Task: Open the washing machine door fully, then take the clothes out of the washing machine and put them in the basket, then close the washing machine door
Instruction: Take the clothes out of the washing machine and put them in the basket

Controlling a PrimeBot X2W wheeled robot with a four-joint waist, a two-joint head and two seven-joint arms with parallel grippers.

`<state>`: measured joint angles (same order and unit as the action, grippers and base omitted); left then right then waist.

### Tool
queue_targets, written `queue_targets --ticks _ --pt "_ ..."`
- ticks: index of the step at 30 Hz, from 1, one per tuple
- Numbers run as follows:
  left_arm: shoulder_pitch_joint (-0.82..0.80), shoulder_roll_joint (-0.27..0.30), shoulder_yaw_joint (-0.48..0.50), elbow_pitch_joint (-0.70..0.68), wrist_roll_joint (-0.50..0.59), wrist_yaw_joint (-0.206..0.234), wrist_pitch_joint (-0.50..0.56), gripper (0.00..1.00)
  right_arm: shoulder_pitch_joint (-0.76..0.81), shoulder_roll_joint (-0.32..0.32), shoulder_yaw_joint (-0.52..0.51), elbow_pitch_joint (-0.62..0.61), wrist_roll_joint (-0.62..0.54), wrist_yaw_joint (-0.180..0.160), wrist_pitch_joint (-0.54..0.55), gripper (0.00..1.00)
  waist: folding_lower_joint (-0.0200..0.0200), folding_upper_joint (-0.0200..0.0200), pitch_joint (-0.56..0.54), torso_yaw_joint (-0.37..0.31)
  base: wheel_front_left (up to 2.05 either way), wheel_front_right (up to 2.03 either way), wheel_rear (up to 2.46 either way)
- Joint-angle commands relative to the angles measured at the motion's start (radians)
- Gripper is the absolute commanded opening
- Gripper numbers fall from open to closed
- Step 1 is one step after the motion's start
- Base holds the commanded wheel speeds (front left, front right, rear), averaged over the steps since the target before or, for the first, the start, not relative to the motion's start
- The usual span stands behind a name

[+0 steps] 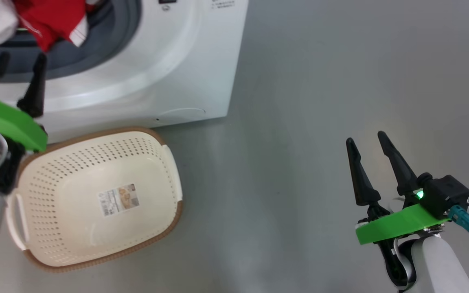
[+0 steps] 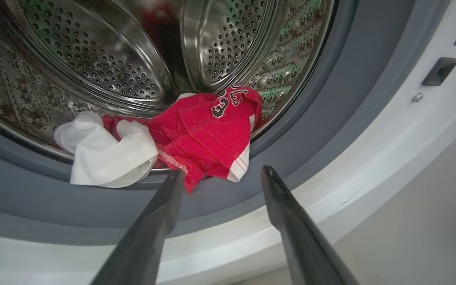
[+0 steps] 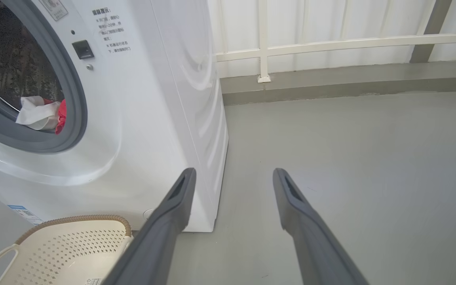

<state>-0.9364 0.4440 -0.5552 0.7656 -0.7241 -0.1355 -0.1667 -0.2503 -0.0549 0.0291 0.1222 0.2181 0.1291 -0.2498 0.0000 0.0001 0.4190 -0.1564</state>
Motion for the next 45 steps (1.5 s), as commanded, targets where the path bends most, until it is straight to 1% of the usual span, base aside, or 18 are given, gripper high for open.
queue_targets --ticks 1,7,23,28,35,45 --pt "-0.046 0.057 0.018 -0.003 -0.005 0.005 0.005 1.0 -0.011 0.005 0.033 -0.029 0.016 0.002 -0.012 1.0 0.0 -0.0001 0.036 -0.032 0.0 0.0 0.0" --pt "-0.158 0.071 -0.057 0.08 -0.028 0.005 0.013 1.0 -0.033 0.005 0.069 -0.029 0.039 0.002 -0.012 1.0 0.0 -0.0001 0.065 -0.067 0.0 0.0 0.0" --pt "-0.408 0.154 -0.259 0.238 -0.041 0.005 0.055 1.0 -0.086 0.005 0.165 -0.048 0.082 0.002 -0.012 1.0 0.0 -0.0001 0.145 -0.157 0.0 0.0 0.0" --pt "-0.451 0.177 -0.299 0.263 -0.046 0.005 0.06 1.0 -0.083 0.005 0.181 -0.059 0.091 0.002 -0.012 1.0 0.0 -0.0001 0.161 -0.179 0.0 0.0 0.0" --pt "-0.492 0.225 -0.36 0.298 -0.074 0.005 0.082 1.0 -0.074 0.005 0.203 -0.075 0.098 0.002 -0.012 1.0 0.0 -0.0001 0.18 -0.213 0.0 0.0 0.0" --pt "-0.499 0.263 -0.45 0.277 -0.153 0.005 0.12 1.0 -0.073 0.005 0.199 -0.081 0.091 0.002 -0.012 1.0 0.0 -0.0001 0.203 -0.213 0.0 0.0 0.0"
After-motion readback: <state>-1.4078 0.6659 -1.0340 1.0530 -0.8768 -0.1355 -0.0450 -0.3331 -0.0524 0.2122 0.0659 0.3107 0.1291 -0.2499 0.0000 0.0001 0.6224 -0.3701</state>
